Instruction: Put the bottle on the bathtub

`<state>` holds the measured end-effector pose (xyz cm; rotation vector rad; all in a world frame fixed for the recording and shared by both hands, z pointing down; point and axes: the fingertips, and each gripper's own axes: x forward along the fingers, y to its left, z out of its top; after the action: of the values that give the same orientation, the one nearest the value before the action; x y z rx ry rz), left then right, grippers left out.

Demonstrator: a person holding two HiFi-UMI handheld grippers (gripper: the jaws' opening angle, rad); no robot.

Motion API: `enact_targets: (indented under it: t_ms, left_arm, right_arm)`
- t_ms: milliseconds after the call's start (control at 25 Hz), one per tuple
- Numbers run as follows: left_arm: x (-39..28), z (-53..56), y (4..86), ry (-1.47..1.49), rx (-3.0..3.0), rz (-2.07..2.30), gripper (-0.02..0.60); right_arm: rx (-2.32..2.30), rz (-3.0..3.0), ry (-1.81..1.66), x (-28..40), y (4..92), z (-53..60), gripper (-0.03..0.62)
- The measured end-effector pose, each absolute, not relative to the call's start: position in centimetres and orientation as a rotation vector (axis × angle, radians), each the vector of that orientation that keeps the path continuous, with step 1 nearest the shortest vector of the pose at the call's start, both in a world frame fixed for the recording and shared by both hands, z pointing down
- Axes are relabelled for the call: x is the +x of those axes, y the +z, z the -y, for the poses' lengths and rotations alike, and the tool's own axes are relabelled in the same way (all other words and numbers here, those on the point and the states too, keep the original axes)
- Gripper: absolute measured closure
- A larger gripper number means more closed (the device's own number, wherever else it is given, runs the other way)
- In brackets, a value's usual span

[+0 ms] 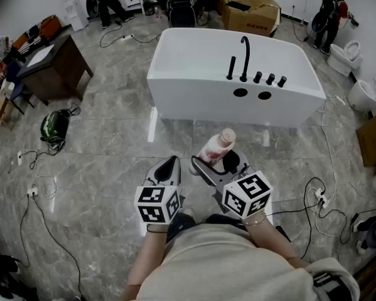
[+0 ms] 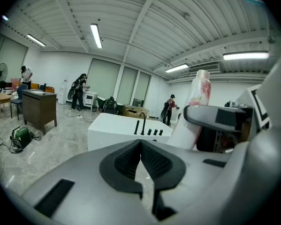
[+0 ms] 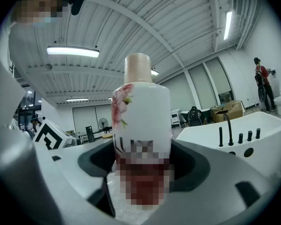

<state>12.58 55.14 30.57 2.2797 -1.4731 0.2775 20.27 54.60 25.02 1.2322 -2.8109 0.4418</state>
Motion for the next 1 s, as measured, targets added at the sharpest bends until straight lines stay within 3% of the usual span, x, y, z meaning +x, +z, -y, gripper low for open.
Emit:
enact_targets:
  t_ms: [1000]
  left_arm:
    - [7.3, -52.7, 32.2, 0.272, 2.316, 1.349, 0.574]
  right_arm:
    - [1.36, 2.79, 0.478, 16.5, 25.3, -51.4, 0.26]
